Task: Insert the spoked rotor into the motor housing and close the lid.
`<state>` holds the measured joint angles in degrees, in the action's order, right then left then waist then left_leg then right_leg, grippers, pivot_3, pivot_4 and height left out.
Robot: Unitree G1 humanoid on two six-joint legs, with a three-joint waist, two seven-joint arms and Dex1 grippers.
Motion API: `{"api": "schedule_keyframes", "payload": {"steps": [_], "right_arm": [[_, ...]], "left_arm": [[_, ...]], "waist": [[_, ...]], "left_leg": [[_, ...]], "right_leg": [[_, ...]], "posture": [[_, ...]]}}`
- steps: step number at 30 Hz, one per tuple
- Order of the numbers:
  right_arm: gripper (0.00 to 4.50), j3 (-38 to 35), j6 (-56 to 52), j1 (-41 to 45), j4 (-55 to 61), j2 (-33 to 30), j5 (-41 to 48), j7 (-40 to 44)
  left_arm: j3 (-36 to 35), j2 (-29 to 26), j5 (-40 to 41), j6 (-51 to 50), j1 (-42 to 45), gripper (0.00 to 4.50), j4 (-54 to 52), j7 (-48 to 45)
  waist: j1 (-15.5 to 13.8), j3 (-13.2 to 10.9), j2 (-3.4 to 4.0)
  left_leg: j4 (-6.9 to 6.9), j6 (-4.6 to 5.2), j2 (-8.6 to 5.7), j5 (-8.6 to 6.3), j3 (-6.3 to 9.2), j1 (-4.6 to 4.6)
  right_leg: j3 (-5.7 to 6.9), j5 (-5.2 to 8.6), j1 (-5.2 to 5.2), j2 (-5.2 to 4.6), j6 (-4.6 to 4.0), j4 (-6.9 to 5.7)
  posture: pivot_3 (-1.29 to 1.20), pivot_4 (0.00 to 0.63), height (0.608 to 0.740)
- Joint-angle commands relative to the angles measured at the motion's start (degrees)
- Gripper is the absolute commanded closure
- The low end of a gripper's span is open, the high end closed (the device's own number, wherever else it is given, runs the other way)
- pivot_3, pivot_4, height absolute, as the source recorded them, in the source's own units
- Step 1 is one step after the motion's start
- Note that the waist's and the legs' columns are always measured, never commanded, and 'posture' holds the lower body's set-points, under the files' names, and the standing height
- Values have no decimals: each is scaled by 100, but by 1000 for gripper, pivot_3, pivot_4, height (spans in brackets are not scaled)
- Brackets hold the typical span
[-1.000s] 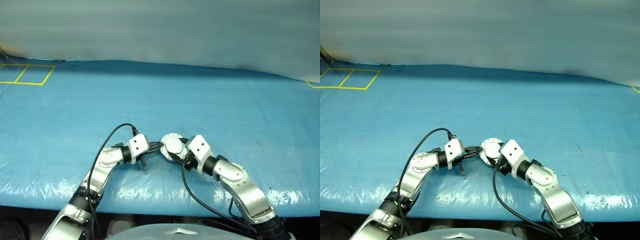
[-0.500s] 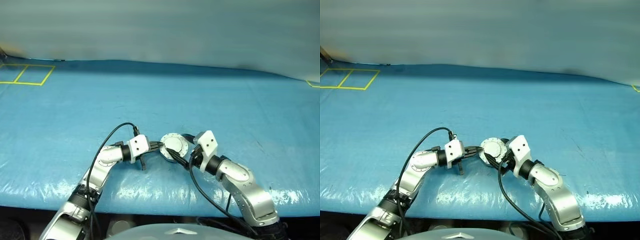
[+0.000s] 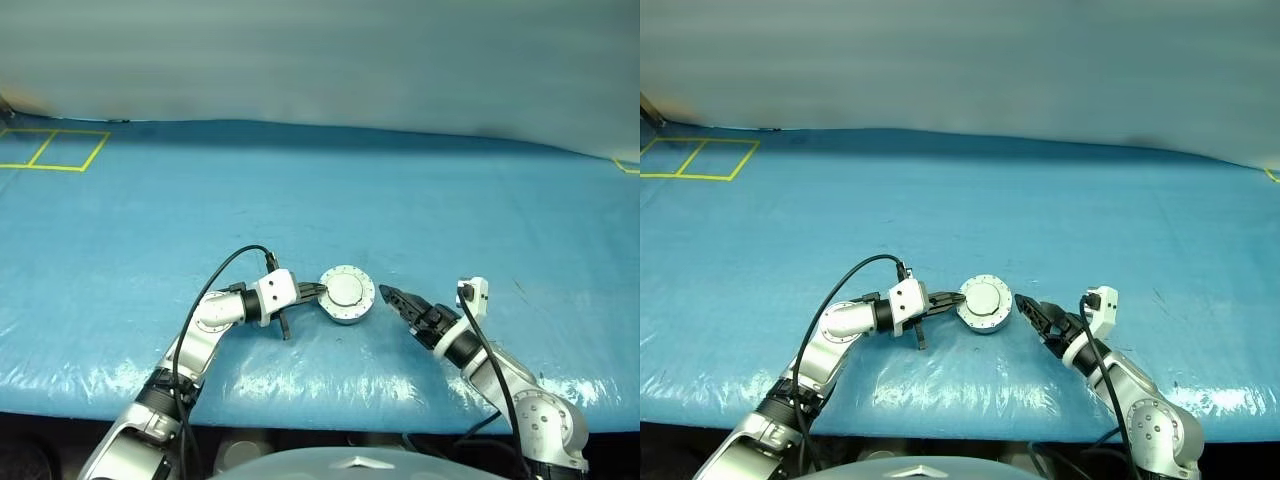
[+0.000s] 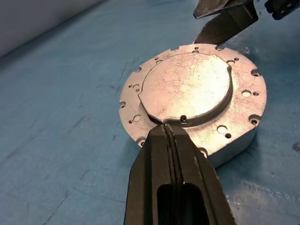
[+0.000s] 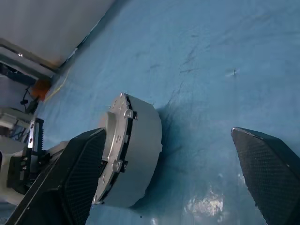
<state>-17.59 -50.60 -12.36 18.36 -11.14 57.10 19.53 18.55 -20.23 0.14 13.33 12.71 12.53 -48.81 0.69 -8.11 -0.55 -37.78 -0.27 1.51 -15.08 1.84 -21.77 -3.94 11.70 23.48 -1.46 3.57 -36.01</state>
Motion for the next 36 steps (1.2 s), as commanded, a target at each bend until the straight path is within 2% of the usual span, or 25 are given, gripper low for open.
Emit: {"api": "schedule_keyframes", "payload": {"steps": [1,7,11,18,25,28,29,36], "right_arm": [[10,-71,-259,-55,-84,103,547,-44],[10,480,-336,0,-143,99,374,69],[10,501,-12,235,-190,345,383,-6],[10,572,295,422,-351,357,108,19],[2289,799,398,535,-425,545,19,74],[3095,899,403,545,-426,635,-2,68],[3253,906,404,545,-424,652,-10,55],[3253,939,395,560,-432,708,-87,40]], "left_arm": [[156,5,-132,-48,-26,4500,157,-48],[159,1,-128,-57,-19,4500,146,-54],[167,-11,-137,-64,-30,4500,131,-58],[176,-41,-178,-75,-78,4500,106,-30],[178,-41,-195,-81,-94,4500,119,-3],[178,-38,-199,-80,-82,4500,130,3],[174,-35,-204,-84,-73,4500,137,11],[160,-30,-198,-93,-78,4500,130,16]], "waist": [[10,1,4],[12,1,4],[12,1,4],[8,-1,6],[10,-1,8],[10,-2,8],[11,-2,8],[27,-2,9]], "left_leg": [[0,0,0,0,-1,0],[0,0,2,0,0,0],[0,0,1,0,-1,0],[4,0,0,-1,-1,-7],[6,0,0,0,-1,-7],[6,0,0,0,0,-6],[6,0,0,0,-1,-6],[6,0,2,0,-1,-4]], "right_leg": [[-1,0,0,0,0,0],[0,1,2,1,1,1],[0,1,3,1,1,1],[0,1,8,0,2,5],[0,1,10,0,2,5],[0,1,9,0,2,5],[0,1,9,0,2,5],[1,1,10,0,2,4]], "posture": [[0,150,740],[0,150,740],[0,150,740],[0,150,740],[0,150,740],[0,150,740],[0,150,740],[0,150,740]]}}
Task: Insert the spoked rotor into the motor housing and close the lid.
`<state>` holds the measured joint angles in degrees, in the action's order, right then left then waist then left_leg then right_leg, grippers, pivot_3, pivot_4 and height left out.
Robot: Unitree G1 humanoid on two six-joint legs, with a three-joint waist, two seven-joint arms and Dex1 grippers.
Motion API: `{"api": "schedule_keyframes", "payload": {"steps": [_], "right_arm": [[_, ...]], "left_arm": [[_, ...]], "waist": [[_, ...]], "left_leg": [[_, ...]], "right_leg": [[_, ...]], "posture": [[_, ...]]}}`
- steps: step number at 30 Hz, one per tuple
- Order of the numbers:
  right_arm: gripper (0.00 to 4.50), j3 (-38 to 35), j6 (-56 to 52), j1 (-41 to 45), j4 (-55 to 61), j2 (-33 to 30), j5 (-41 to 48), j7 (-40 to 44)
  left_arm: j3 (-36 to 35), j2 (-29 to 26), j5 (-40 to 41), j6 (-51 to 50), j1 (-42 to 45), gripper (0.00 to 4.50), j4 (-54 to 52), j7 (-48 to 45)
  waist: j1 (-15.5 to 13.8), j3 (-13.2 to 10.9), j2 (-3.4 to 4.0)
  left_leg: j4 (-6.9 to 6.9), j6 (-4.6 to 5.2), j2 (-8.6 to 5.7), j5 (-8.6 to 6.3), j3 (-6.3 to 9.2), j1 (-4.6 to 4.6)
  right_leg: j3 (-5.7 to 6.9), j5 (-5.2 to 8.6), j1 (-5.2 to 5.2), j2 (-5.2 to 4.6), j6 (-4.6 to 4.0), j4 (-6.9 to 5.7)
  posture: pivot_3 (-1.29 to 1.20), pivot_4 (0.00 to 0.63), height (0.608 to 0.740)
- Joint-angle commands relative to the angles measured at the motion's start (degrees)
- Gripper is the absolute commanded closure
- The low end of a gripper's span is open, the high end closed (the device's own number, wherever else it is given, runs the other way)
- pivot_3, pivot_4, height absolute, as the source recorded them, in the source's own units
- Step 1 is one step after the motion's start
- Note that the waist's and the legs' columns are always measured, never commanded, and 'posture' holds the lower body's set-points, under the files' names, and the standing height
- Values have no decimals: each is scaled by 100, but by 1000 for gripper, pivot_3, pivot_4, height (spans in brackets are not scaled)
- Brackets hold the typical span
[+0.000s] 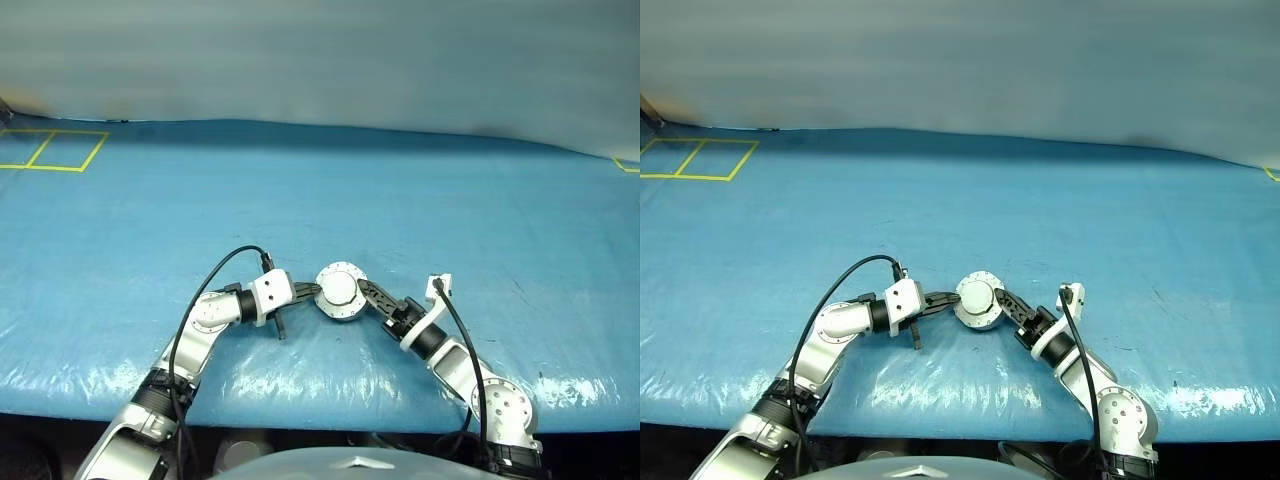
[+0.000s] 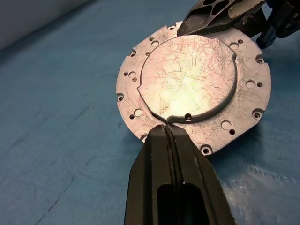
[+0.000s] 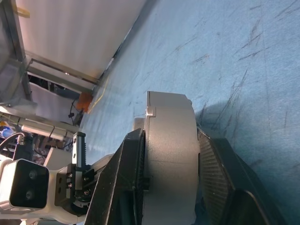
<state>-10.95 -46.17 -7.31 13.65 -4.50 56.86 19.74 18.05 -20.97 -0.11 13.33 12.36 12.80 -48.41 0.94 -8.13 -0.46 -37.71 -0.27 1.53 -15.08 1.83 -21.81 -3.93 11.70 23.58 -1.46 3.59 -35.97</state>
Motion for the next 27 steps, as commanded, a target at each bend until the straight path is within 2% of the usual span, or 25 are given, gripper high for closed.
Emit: {"api": "schedule_keyframes", "payload": {"steps": [1,6,10,14,21,24,27], "right_arm": [[3253,295,-55,52,37,51,-78,15],[3253,326,-43,69,-33,107,-202,-101],[3253,273,-276,158,209,206,136,-304],[3253,-171,-340,320,-111,473,825,-562],[3253,-451,-480,475,-257,775,1794,-727],[3253,-561,-347,583,-262,921,2094,-776],[3253,-531,-326,697,-149,918,2246,-764]], "left_arm": [[201,49,-155,-106,-53,4500,82,-21],[-65,45,420,-502,-134,4500,-539,-207],[-546,-188,1918,-1645,-306,4500,-1917,-746],[-886,-458,2609,-2404,-330,4500,-2715,-788],[-1250,-441,3004,-3121,-510,4500,-2890,-319],[-1532,-368,3670,-3744,-735,4500,-2866,-215],[-1936,-203,4262,-4141,-919,3935,-2829,17]], "waist": [[8,0,0],[62,-3,1],[152,-24,7],[178,-30,4],[184,-71,13],[211,-75,16],[220,-81,14]], "left_leg": [[0,0,0,0,0,0],[0,0,2,0,0,0],[12,0,10,0,-3,-19],[31,0,11,0,0,-24],[49,0,8,0,1,-35],[41,1,8,1,3,-85],[42,1,9,1,4,-89]], "right_leg": [[0,0,0,0,0,0],[0,0,1,0,0,0],[0,2,30,4,-5,-3],[1,7,40,10,-14,-1],[-1,16,57,14,-13,0],[0,3,103,16,6,-6],[2,-2,105,15,15,-5]], "posture": [[0,150,740],[0,150,740],[0,150,740],[0,150,740],[0,150,740],[0,150,740],[0,150,740]]}}
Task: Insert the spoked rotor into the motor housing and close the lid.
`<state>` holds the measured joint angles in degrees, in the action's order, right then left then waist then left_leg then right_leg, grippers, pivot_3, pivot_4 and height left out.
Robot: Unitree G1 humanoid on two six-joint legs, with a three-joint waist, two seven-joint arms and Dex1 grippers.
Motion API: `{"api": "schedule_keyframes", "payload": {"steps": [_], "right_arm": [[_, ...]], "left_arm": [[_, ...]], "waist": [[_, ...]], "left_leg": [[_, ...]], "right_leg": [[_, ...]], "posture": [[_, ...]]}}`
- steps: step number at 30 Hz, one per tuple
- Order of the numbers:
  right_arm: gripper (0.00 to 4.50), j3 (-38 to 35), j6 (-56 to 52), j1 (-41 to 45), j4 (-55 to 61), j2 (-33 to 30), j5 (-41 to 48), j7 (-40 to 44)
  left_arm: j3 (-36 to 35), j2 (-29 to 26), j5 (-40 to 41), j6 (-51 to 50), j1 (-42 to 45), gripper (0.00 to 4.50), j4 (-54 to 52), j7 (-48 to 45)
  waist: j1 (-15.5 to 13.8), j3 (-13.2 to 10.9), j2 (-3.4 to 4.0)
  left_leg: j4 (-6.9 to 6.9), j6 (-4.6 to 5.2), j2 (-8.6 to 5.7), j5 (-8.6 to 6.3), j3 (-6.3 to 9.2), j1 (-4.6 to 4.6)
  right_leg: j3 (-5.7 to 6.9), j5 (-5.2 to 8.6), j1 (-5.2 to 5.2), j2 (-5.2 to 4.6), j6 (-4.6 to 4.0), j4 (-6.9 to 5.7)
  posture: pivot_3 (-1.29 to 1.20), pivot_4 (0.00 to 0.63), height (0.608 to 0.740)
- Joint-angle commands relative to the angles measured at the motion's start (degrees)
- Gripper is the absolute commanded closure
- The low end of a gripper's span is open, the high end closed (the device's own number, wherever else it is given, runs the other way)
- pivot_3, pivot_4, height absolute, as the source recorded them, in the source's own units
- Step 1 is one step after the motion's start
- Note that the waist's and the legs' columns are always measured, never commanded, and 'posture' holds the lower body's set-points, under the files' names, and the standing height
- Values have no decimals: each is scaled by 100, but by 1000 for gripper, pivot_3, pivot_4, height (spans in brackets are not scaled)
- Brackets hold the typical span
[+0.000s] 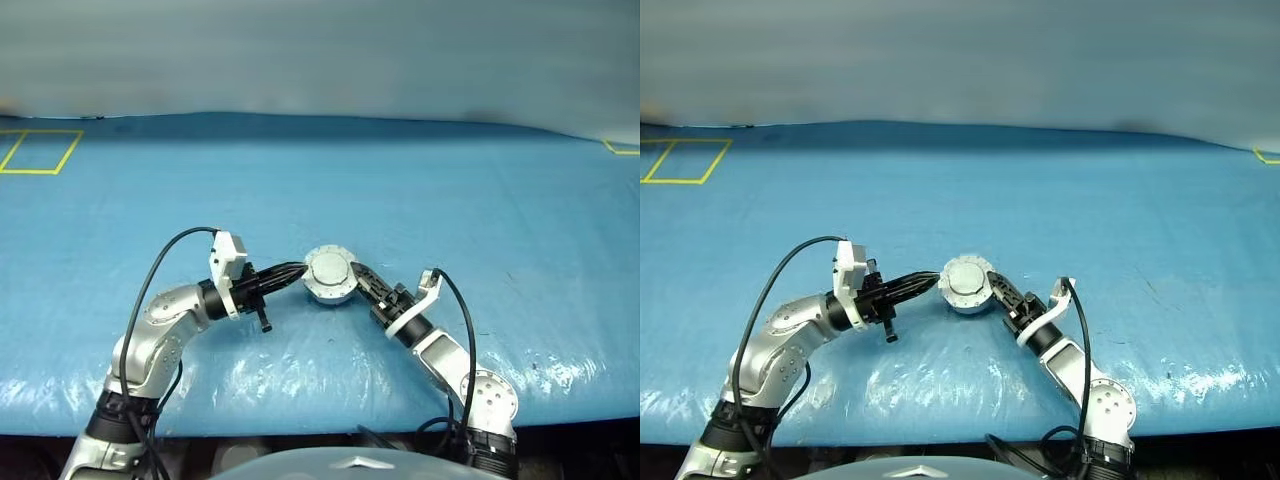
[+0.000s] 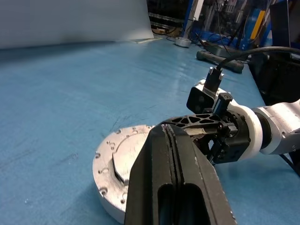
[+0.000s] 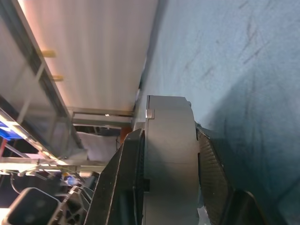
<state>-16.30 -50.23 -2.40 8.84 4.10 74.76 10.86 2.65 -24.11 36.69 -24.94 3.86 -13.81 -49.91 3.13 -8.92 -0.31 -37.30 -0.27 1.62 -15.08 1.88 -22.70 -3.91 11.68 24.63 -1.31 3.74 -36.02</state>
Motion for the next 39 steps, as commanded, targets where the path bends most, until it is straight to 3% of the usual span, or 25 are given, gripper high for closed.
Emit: {"api": "schedule_keyframes", "payload": {"steps": [1,3,12,39], "right_arm": [[3253,23,91,244,387,48,496,126],[3253,40,113,339,478,33,619,135],[3253,322,19,483,659,-204,671,239],[3253,736,77,518,724,-437,635,69]], "left_arm": [[-581,197,855,-456,-117,3645,-130,258],[-964,405,1448,-746,-232,2950,6,458],[-1012,673,1807,-1243,-531,17,45,602],[-736,2485,2275,-1937,211,17,990,1354]], "waist": [[0,-4,-3],[0,-5,-3],[11,-5,-3],[7,-4,-5]], "left_leg": [[0,0,0,0,2,-1],[-1,0,-1,0,3,-2],[-4,-1,-4,0,3,-2],[-56,-1,-11,0,3,-14]], "right_leg": [[2,0,0,0,0,0],[3,0,-1,-1,0,1],[3,3,-2,-1,-7,1],[-3,-3,-12,-3,-6,-7]], "posture": [[0,150,740],[0,150,740],[0,150,740],[0,150,740]]}}
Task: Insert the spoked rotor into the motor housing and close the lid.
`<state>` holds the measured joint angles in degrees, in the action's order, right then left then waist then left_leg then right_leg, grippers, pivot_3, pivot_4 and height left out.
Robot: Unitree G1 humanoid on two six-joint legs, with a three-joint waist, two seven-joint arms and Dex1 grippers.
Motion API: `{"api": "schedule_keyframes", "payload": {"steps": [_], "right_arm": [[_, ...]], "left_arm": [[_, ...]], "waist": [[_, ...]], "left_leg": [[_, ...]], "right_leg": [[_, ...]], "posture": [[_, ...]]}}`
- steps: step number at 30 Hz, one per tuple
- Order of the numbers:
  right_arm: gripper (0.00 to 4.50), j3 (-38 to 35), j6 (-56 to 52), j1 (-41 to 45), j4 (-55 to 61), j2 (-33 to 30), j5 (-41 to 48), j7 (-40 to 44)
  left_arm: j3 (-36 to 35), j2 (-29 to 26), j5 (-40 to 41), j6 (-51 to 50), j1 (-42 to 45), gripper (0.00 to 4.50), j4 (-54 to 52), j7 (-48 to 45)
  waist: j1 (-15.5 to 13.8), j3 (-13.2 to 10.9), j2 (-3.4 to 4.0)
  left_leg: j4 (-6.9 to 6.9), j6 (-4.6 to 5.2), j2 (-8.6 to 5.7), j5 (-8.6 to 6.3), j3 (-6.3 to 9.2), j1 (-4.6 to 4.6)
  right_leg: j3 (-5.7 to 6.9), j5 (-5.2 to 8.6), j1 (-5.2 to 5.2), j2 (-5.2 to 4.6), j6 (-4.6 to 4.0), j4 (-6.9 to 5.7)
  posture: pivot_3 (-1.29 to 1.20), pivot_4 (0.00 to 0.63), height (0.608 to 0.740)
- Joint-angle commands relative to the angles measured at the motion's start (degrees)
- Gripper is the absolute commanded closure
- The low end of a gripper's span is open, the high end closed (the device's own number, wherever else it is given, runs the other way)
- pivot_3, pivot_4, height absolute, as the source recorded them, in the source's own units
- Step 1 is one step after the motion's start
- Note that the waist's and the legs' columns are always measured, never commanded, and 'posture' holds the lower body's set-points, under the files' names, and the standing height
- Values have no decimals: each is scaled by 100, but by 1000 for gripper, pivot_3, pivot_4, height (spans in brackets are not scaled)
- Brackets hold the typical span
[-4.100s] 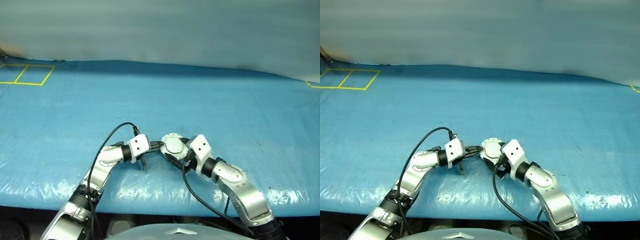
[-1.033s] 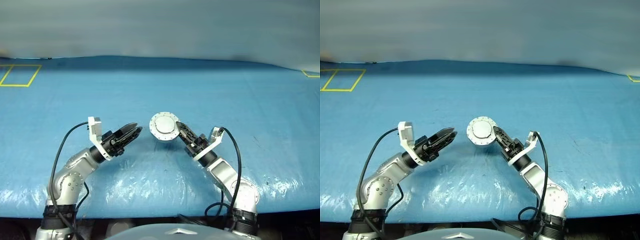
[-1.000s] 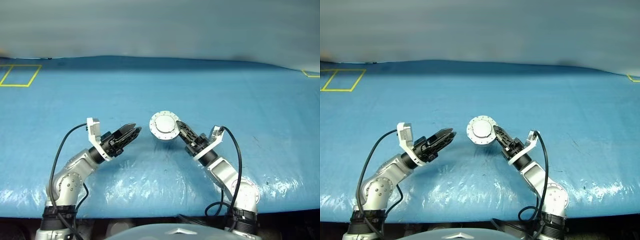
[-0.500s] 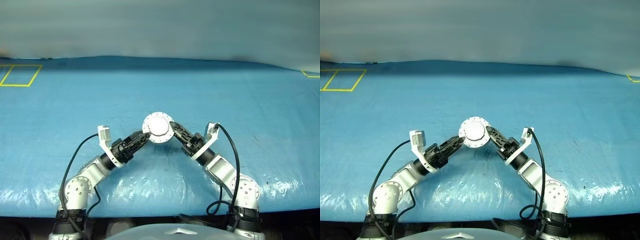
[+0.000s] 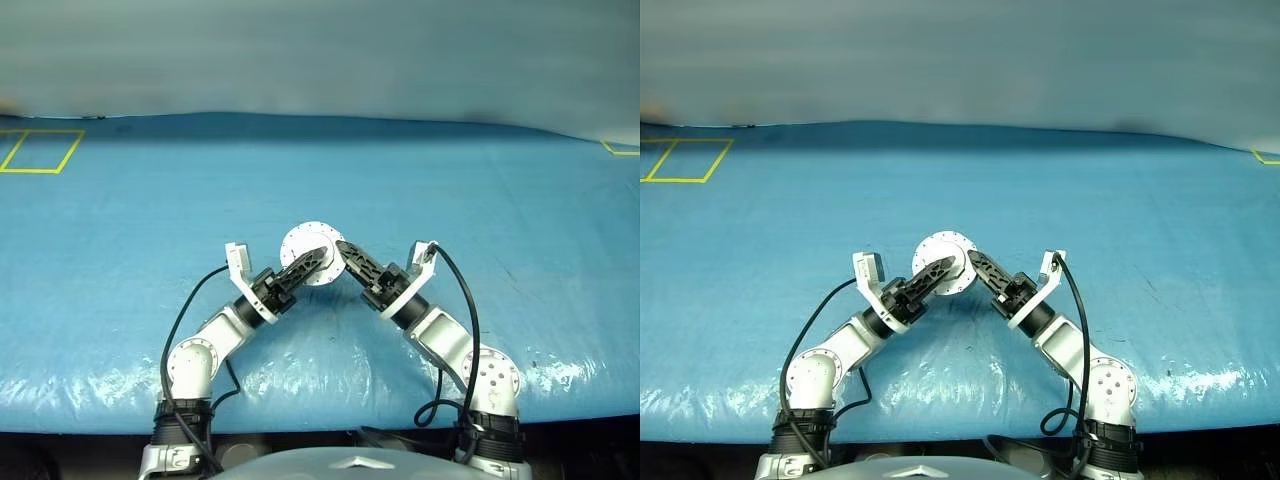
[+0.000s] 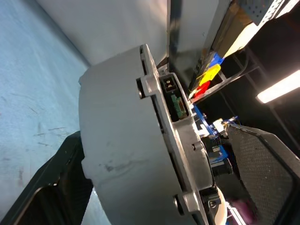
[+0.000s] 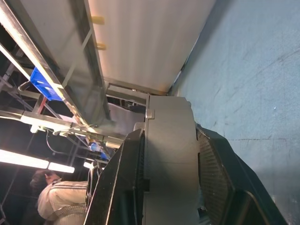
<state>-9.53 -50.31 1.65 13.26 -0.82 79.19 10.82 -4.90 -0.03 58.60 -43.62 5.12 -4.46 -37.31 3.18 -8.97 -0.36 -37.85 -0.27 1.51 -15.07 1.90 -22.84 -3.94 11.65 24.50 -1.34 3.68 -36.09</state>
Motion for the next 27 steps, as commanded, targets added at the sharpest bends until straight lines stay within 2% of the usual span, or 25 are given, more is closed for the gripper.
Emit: {"api": "schedule_keyframes", "payload": {"steps": [1,2,4,8,9,27], "right_arm": [[3253,63,95,111,285,57,199,65],[3253,67,100,108,289,56,205,69],[3253,66,120,95,282,68,191,45],[3253,64,151,87,258,93,167,22],[3253,71,151,87,255,95,153,32],[3253,319,652,91,331,252,-590,30]], "left_arm": [[8,85,84,-93,88,17,73,121],[12,78,51,-98,85,17,65,148],[-27,57,71,-130,61,378,44,162],[-33,-32,11,-196,24,1628,8,298],[-54,-42,36,-221,21,1751,32,332],[-272,123,317,-123,192,1792,35,598]], "waist": [[3,0,0],[3,0,0],[3,0,0],[2,0,0],[2,0,0],[1,0,0]], "left_leg": [[0,0,0,0,0,0],[0,0,0,0,0,0],[0,0,0,0,0,0],[-1,0,0,0,0,-2],[-1,0,0,0,0,-2],[-5,0,-1,0,1,-2]], "right_leg": [[0,0,0,1,0,0],[0,-1,0,1,0,0],[0,-1,0,1,1,0],[0,-2,0,0,2,0],[-1,-2,0,-1,2,0],[-1,-16,0,0,18,0]], "posture": [[0,150,740],[0,150,740],[0,150,740],[0,150,740],[0,150,740],[0,150,740]]}}
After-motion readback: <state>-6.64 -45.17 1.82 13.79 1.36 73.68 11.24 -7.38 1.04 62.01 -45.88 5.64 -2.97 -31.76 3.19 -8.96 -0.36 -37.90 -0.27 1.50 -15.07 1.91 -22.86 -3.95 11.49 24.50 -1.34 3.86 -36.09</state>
